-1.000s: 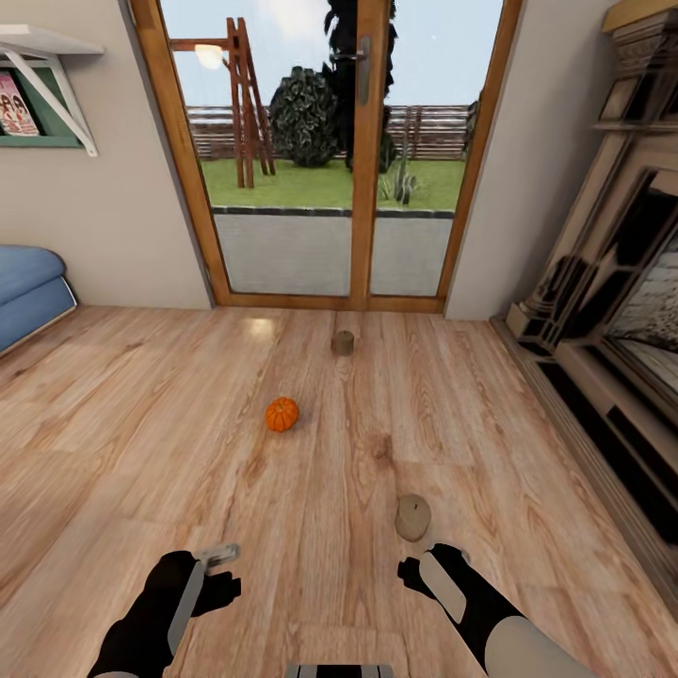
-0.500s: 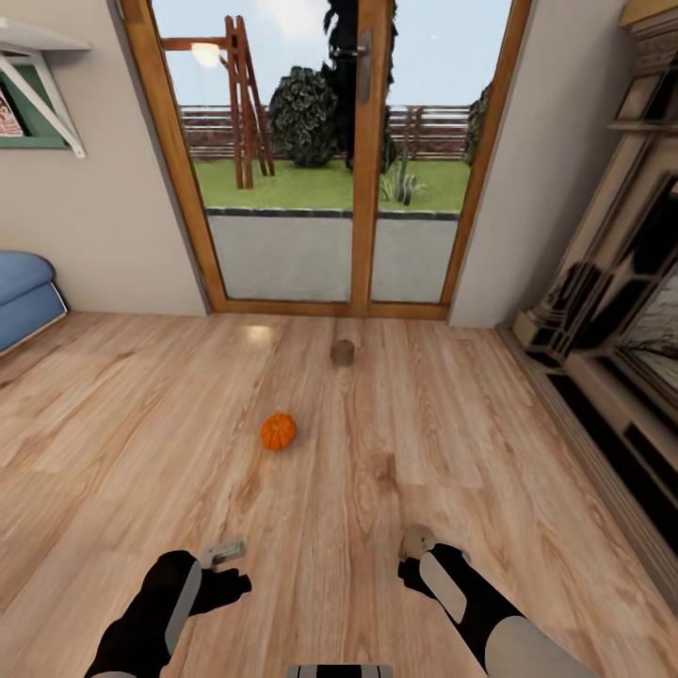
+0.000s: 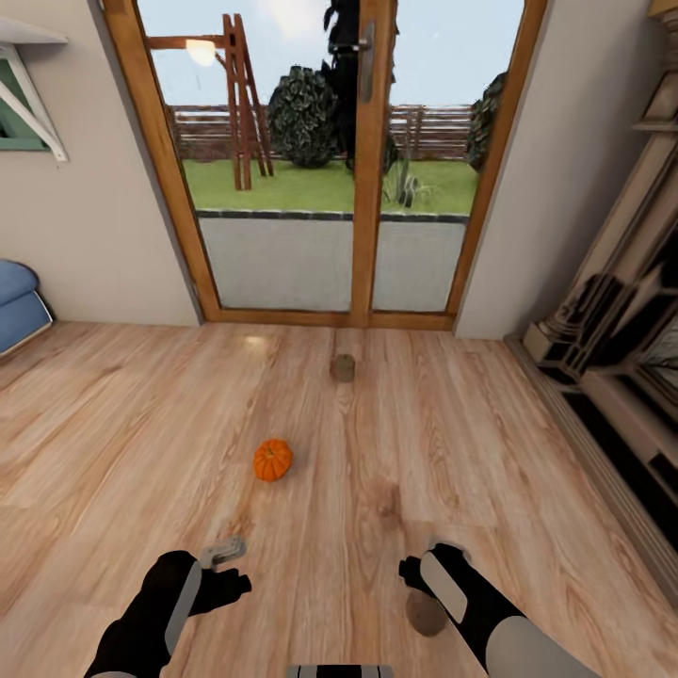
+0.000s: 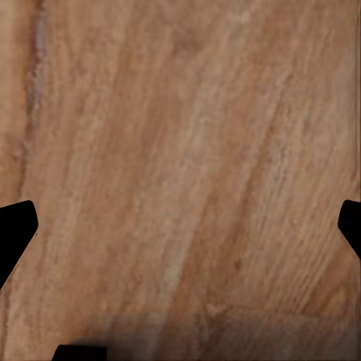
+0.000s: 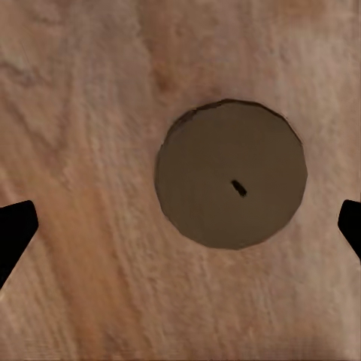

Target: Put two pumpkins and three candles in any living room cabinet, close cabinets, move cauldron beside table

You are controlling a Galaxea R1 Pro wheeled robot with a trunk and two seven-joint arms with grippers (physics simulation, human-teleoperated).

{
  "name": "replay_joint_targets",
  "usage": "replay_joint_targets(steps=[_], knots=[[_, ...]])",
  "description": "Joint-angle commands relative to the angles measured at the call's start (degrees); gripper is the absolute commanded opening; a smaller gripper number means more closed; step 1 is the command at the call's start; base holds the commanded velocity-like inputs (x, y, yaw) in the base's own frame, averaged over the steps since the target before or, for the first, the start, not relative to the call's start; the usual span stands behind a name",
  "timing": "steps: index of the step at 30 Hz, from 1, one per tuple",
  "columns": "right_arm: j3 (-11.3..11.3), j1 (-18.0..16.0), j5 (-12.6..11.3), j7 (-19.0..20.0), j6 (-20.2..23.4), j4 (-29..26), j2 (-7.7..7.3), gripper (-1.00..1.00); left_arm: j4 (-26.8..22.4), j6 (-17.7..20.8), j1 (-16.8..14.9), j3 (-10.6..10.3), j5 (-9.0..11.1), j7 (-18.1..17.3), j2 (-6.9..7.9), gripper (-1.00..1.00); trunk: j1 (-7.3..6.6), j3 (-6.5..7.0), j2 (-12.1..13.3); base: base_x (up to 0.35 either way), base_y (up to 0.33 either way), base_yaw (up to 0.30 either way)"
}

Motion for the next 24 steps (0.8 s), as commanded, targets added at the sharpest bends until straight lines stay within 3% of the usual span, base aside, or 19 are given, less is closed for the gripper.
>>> replay_joint_targets(steps=[1,6,15,24], knots=[[0.0,0.0,0.0,0.0,-0.1,0.0,-0.04,1.00,0.0,0.0,0.0,0.0,0.0,0.0,-0.01,1.00,0.00,0.00,0.0,0.329,-0.008,0.000],[0.0,0.0,0.0,0.0,-0.2,0.0,-0.25,1.00,0.0,0.0,0.0,0.0,0.1,0.0,-0.02,1.00,0.00,0.00,0.0,0.254,-0.100,0.000],[-0.1,0.0,0.0,0.0,-1.0,0.0,-0.61,1.00,0.0,-0.1,0.0,0.0,0.1,-0.1,-0.01,1.00,0.00,0.00,0.0,0.036,-0.023,0.000],[-0.3,0.0,-0.2,0.0,-3.2,0.2,-0.84,1.00,-0.2,0.0,0.0,0.1,0.1,-0.2,0.06,1.00,0.23,-1.99,-0.1,0.001,-0.001,0.000]])
